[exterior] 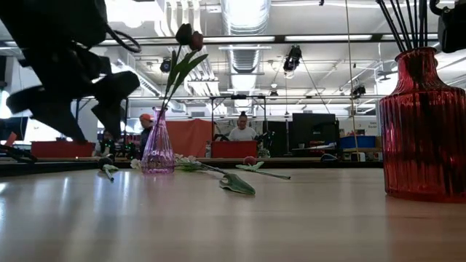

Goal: Sort flowers into vase by color
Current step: Put the top white flowers into the red vase

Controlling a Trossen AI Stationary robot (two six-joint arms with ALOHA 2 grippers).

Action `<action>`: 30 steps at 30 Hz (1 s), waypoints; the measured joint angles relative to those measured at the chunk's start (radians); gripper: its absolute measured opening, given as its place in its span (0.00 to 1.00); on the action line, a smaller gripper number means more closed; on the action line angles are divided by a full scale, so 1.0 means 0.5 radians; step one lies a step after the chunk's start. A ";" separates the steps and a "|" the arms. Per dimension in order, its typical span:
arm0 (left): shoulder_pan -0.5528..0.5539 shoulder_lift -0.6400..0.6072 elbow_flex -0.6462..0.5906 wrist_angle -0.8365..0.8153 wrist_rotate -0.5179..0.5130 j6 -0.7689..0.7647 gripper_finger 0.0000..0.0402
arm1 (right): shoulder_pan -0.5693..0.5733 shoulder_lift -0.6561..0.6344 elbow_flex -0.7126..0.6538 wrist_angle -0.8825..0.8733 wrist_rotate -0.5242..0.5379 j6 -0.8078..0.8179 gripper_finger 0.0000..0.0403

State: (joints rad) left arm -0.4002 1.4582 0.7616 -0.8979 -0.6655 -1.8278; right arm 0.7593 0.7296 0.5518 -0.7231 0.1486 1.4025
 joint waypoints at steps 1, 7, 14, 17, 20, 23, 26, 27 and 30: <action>0.008 0.000 -0.024 0.103 -0.006 0.049 0.79 | 0.000 0.000 0.000 0.000 0.000 0.001 0.68; 0.058 0.003 -0.132 0.743 -0.070 0.349 0.79 | 0.000 0.000 0.000 0.001 0.001 -0.012 0.68; 0.100 0.101 -0.069 1.136 -0.187 0.619 0.79 | 0.000 0.000 0.000 -0.001 0.001 -0.014 0.68; 0.139 0.206 0.018 1.169 -0.223 0.651 0.79 | 0.000 0.000 0.000 -0.003 0.001 -0.014 0.68; 0.194 0.347 0.133 1.168 -0.222 0.709 0.79 | 0.000 0.001 0.000 -0.004 0.001 -0.018 0.68; 0.256 0.481 0.256 1.169 -0.222 0.763 0.79 | 0.000 0.001 0.000 -0.003 0.001 -0.025 0.68; 0.323 0.599 0.357 1.167 -0.222 0.800 0.79 | 0.000 0.001 0.000 -0.002 0.001 -0.032 0.68; 0.345 0.631 0.384 1.168 -0.221 0.818 0.79 | 0.000 0.001 0.000 -0.003 0.000 -0.036 0.68; 0.411 0.710 0.439 1.167 -0.206 0.827 0.79 | 0.000 0.001 0.000 -0.003 -0.001 -0.070 0.68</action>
State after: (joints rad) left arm -0.1949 1.8133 0.9810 -0.3145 -0.7685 -1.4143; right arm 0.7593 0.7300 0.5518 -0.7248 0.1479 1.3677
